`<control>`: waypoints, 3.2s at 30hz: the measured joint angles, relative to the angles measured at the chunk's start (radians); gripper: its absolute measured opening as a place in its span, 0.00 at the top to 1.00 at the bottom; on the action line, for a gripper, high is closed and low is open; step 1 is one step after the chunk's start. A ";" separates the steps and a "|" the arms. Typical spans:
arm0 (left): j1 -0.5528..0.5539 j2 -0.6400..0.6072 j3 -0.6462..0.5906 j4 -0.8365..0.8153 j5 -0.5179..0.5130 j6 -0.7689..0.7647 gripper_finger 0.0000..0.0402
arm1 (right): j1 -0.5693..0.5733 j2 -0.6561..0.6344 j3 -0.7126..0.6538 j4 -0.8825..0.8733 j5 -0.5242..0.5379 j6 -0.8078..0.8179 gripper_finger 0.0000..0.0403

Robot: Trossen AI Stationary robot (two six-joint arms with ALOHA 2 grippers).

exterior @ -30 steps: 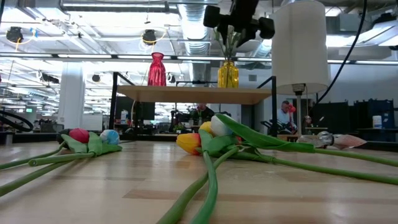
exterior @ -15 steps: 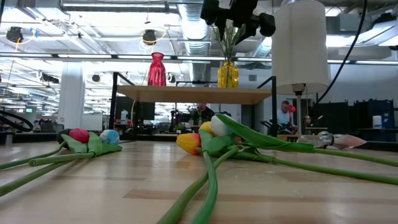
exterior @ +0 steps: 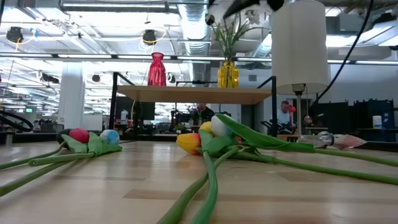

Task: Pick and place flowers into a vace then onto a shelf
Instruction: Put the right white tulip into the yellow flower vase

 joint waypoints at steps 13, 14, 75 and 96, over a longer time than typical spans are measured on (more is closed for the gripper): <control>0.000 0.000 -0.011 -0.143 0.213 0.033 0.61 | 0.305 0.005 -0.003 -0.413 -0.614 0.324 0.63; 0.000 0.000 -0.011 -0.146 0.225 0.033 0.61 | 0.329 0.003 -0.004 -0.445 -0.611 0.346 0.63; -0.044 0.130 -0.011 -0.199 0.315 -0.096 0.61 | 0.093 0.105 -0.368 0.076 -0.747 -0.108 0.42; -0.044 0.130 -0.010 -0.216 0.304 -0.097 0.61 | 0.076 0.229 -0.367 0.165 -0.837 -0.183 0.53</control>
